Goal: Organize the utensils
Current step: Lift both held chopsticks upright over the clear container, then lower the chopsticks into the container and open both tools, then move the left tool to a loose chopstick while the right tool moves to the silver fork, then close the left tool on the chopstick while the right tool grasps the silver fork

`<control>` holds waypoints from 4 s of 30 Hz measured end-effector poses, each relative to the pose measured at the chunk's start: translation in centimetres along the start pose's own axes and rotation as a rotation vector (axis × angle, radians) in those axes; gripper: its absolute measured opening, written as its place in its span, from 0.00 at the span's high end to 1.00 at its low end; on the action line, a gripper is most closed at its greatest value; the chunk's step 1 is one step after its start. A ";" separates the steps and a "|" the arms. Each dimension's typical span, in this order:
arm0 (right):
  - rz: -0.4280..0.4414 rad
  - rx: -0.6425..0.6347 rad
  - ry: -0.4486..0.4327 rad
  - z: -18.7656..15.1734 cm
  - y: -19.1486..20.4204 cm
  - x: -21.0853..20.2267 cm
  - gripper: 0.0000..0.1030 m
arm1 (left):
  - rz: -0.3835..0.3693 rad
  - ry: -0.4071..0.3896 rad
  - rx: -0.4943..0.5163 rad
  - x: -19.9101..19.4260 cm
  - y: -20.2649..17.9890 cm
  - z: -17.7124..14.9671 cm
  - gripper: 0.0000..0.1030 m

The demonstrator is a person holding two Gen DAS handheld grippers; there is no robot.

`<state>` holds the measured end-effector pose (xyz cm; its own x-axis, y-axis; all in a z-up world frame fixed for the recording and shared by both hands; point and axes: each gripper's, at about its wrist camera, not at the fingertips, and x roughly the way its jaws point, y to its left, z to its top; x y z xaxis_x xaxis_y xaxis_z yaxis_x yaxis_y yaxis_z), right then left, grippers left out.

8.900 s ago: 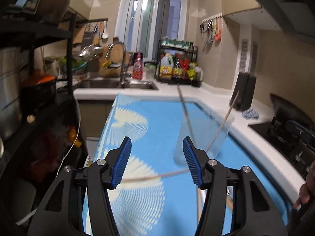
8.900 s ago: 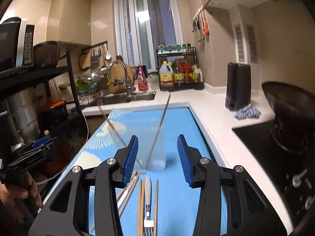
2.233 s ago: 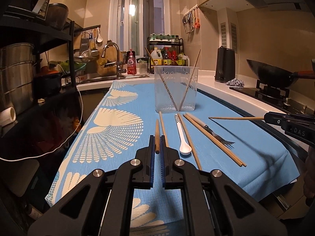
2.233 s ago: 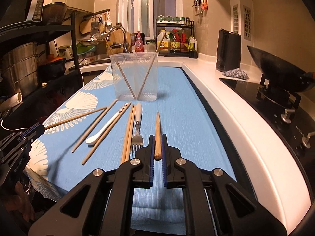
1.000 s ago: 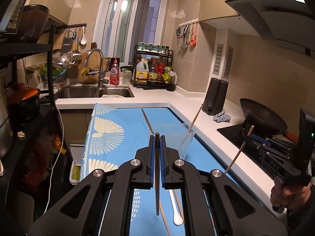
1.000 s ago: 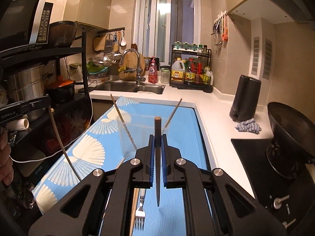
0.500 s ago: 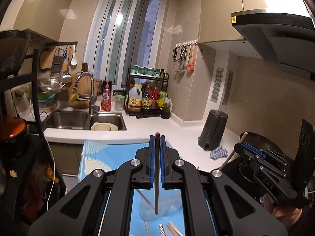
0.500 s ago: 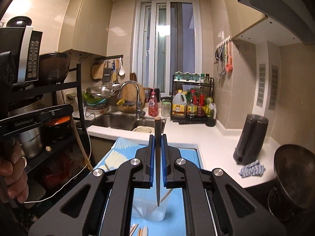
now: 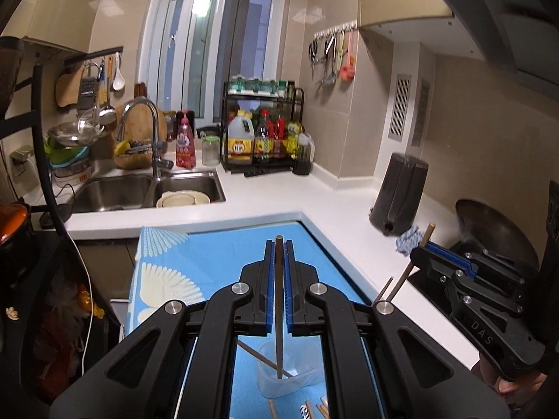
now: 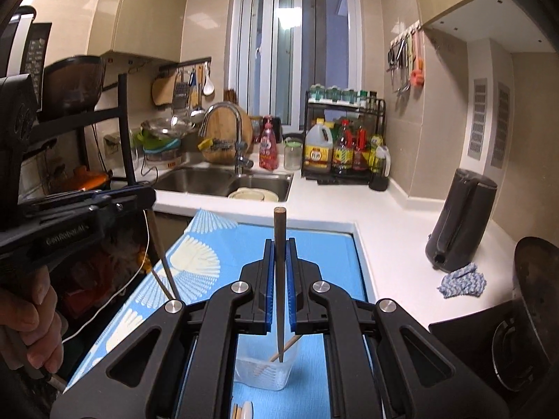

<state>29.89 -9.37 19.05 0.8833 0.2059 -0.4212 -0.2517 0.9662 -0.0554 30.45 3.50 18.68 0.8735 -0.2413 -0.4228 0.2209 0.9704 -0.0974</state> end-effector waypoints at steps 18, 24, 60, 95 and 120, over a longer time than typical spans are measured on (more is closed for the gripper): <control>-0.021 0.019 0.073 -2.2 -1.2 -1.4 0.69 | 0.039 0.033 0.011 -0.5 0.1 -1.7 0.71; 0.003 0.071 -0.003 -3.8 -2.2 -6.5 0.69 | 0.043 -0.027 -0.006 -4.9 -0.1 -3.5 0.71; 0.170 0.507 0.341 -30.2 -1.2 -7.1 0.73 | 0.120 0.148 -0.069 -9.3 -3.6 -31.6 0.83; -0.067 0.197 0.298 -31.4 1.1 -8.3 0.84 | 0.124 0.181 -0.074 -8.2 -4.1 -33.0 0.83; -0.002 0.238 0.248 -32.3 0.8 -8.4 0.86 | 0.159 0.163 -0.054 -8.9 -4.0 -33.4 0.95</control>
<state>9.50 -15.30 -6.74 0.7535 0.1878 -0.6301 -0.1244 0.9817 0.1439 7.27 2.06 -7.30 0.8130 -0.0849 -0.5760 0.0588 0.9962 -0.0639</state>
